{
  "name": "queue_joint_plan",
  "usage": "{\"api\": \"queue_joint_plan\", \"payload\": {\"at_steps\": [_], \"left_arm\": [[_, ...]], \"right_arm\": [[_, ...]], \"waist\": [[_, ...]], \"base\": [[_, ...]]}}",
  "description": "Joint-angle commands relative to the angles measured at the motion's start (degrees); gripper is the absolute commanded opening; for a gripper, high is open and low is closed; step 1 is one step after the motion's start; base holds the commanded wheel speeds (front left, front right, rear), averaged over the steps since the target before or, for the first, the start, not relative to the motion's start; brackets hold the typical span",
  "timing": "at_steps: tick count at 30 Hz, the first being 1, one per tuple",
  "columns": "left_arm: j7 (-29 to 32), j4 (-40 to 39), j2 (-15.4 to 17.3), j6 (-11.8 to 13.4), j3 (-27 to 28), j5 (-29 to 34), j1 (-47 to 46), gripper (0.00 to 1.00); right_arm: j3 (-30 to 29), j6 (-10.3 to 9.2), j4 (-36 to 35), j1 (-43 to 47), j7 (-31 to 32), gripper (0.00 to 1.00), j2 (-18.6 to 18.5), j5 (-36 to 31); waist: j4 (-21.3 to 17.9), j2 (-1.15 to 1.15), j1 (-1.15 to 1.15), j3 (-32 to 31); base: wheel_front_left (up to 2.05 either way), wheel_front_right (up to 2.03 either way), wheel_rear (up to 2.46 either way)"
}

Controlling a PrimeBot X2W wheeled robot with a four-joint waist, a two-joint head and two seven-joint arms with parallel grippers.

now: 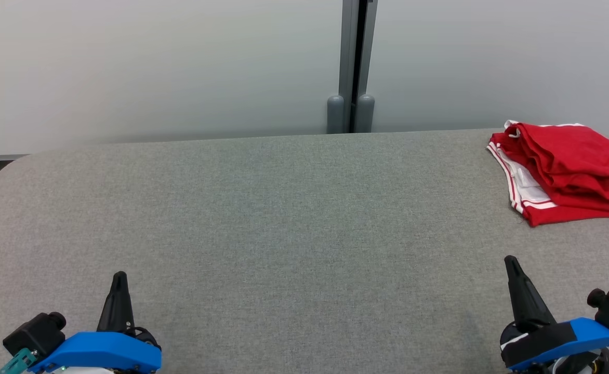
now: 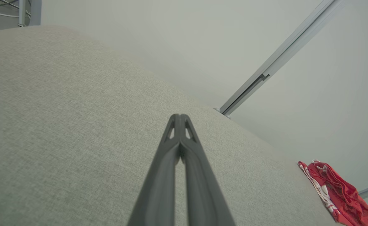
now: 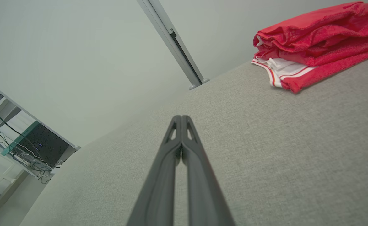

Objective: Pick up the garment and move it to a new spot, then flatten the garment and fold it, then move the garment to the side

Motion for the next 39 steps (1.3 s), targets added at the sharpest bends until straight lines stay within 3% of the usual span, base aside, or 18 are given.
{"api": "queue_joint_plan", "payload": {"at_steps": [1, 39], "left_arm": [[0.42, -0.54, -0.01, -0.56, 0.59, -2.14, -2.11, 0.00], [5.36, 1.60, -2.54, -4.55, 5.20, -26.71, -4.89, 0.00]], "right_arm": [[-0.31, 0.01, -0.43, -1.87, 0.29, 0.00, -0.08, 2.51], [-1.81, 0.02, 2.72, -4.20, 3.89, 0.00, -0.08, 30.48]], "waist": [[0.01, 0.00, 0.00, -0.01], [0.21, 0.00, 0.00, -0.19]], "base": [[0.00, 0.00, 0.00], [0.00, 0.00, 0.00]]}}
